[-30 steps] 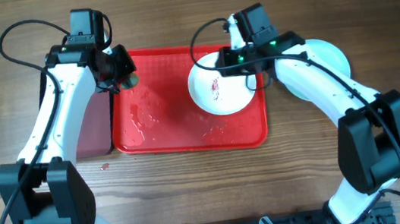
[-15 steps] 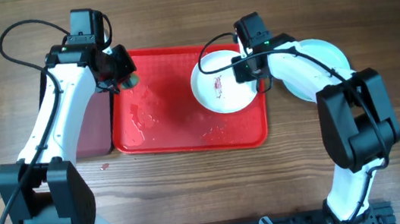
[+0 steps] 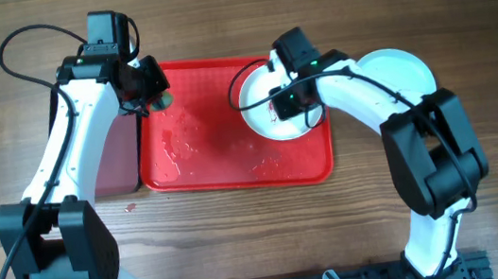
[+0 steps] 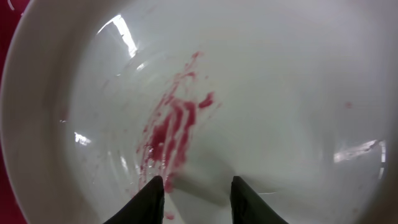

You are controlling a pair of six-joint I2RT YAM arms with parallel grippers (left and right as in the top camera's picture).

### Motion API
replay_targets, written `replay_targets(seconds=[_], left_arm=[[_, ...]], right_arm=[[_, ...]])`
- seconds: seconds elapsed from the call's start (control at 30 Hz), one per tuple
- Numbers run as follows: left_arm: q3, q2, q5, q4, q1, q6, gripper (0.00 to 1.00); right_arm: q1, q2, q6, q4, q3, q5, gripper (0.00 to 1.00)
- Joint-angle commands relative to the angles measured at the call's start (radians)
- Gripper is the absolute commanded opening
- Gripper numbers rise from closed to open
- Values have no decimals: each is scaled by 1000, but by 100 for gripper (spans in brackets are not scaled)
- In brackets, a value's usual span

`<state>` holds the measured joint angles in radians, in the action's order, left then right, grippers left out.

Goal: Clean dirty plates on tray and stack at the side

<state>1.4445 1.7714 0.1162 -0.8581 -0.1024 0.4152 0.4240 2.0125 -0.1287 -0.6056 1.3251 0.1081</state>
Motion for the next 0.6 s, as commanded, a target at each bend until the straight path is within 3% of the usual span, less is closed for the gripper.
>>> replay_targets(seconds=[0.0, 0.27, 0.4, 0.57], left_arm=[[-5, 10, -13, 1, 3, -15, 4], [-5, 10, -13, 1, 3, -15, 4], [-5, 10, -13, 1, 3, -15, 4], [-5, 10, -13, 1, 3, -15, 4]], right_arm=[[11, 29, 21, -21, 8, 18, 36], [11, 29, 32, -50, 9, 144, 36], [11, 29, -66, -63, 9, 159, 30], [10, 29, -89, -62, 18, 177, 33]])
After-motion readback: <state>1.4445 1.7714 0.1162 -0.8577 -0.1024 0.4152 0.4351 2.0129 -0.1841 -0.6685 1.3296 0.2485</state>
